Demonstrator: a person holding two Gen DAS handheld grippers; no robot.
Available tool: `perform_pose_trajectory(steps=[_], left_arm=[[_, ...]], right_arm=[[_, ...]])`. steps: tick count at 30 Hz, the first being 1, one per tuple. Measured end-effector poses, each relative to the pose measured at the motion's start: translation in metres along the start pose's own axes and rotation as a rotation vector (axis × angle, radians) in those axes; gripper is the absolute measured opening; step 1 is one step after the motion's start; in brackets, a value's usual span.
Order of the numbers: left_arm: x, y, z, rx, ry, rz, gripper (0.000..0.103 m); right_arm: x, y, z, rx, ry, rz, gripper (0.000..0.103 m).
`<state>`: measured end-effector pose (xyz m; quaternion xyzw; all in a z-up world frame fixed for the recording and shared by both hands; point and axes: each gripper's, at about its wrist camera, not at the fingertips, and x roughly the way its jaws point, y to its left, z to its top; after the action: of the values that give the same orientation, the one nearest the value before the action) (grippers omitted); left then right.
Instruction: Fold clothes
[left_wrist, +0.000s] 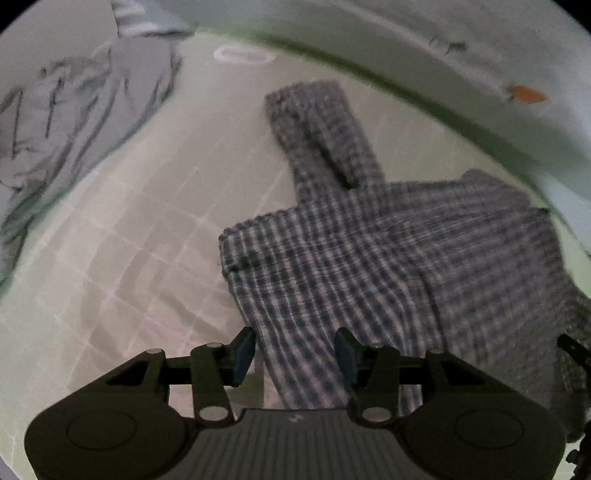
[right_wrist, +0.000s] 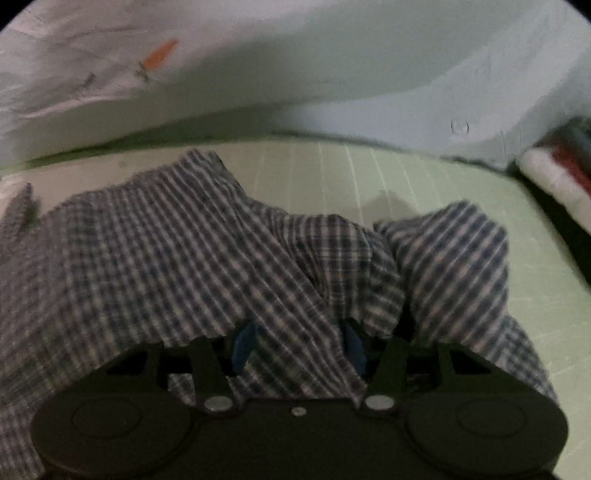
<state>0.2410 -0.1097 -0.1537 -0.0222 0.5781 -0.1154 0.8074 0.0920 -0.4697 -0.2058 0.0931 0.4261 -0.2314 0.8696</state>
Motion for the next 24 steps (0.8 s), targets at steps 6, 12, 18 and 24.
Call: perform_pose_trajectory(steps=[6, 12, 18, 24], left_arm=[[0.021, -0.002, 0.009, 0.038, 0.024, 0.006, 0.004], [-0.016, -0.007, -0.001, 0.033, -0.109, -0.013, 0.001], [-0.059, -0.005, -0.036, 0.06, -0.187, -0.01, 0.001], [-0.069, -0.002, -0.073, 0.063, -0.166, -0.004, 0.001]], right_arm=[[-0.013, -0.006, -0.012, 0.029, -0.013, 0.036, 0.001], [-0.064, -0.023, -0.031, 0.088, -0.111, 0.035, 0.001], [-0.109, -0.05, -0.064, 0.113, -0.138, 0.0, 0.001], [-0.119, -0.077, -0.117, 0.128, -0.016, -0.022, 0.001]])
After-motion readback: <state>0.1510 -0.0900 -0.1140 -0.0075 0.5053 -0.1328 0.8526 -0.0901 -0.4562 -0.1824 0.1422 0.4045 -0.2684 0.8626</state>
